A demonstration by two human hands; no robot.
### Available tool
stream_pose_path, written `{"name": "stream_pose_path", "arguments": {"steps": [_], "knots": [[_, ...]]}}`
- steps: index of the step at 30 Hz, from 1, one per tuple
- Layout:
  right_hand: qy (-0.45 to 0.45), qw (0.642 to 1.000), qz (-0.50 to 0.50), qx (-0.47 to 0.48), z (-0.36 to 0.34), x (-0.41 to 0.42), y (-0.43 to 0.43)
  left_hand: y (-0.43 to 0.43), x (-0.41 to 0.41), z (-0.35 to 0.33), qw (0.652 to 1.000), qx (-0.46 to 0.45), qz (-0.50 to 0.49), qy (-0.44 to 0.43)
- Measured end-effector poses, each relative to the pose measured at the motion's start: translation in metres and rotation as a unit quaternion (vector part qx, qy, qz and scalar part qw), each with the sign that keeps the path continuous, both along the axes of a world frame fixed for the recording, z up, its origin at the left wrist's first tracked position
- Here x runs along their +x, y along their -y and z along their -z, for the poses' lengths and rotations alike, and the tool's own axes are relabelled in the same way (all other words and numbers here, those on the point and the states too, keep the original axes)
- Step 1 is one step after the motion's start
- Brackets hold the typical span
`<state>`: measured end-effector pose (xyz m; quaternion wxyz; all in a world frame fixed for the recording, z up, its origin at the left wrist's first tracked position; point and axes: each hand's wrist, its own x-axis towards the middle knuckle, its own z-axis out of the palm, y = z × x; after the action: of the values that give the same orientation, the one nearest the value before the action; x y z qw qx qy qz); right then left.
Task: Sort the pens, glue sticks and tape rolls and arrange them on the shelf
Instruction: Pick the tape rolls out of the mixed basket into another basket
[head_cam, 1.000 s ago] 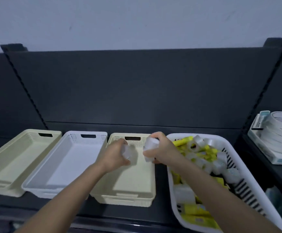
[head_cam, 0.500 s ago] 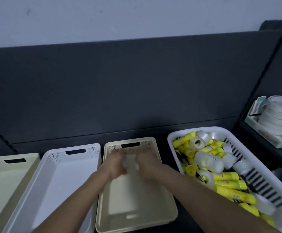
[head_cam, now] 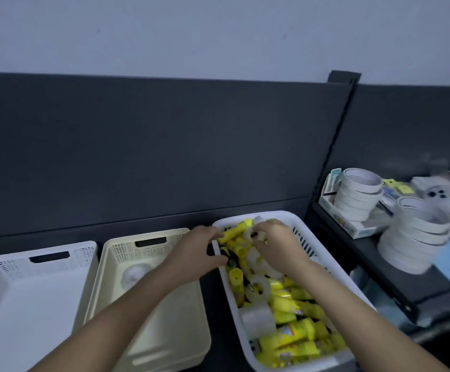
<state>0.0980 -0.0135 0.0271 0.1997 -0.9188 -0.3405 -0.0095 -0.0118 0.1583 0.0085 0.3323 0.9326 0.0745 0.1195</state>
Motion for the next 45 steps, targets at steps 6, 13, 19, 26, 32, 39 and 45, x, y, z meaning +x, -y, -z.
{"name": "stream_pose_path", "arguments": {"steps": [6, 13, 19, 26, 32, 39, 45], "knots": [[-0.014, 0.999, 0.05, 0.009, 0.013, 0.03, 0.062, 0.051, 0.047, 0.002, 0.99, 0.055, 0.131, -0.021], [-0.073, 0.993, -0.074, -0.062, 0.035, 0.045, 0.089, 0.081, 0.085, 0.012, 0.937, 0.211, 0.226, -0.163], [-0.047, 0.983, -0.13, -0.12, 0.044, 0.05, 0.092, 0.084, 0.088, 0.004, 0.907, 0.263, 0.261, -0.201], [-0.032, 0.982, -0.12, -0.145, 0.055, 0.057, 0.089, 0.079, 0.078, 0.011, 0.97, 0.057, 0.18, -0.151], [-0.006, 0.981, -0.121, -0.153, 0.064, 0.057, 0.09, 0.087, 0.077, 0.018, 0.979, 0.095, 0.143, -0.112], [-0.096, 0.989, -0.091, -0.061, 0.056, 0.056, 0.097, 0.085, 0.066, 0.02, 0.999, -0.007, 0.034, -0.036], [-0.097, 0.988, -0.066, 0.1, 0.02, 0.043, 0.086, 0.079, 0.051, -0.003, 0.988, -0.121, -0.04, 0.09]]}}
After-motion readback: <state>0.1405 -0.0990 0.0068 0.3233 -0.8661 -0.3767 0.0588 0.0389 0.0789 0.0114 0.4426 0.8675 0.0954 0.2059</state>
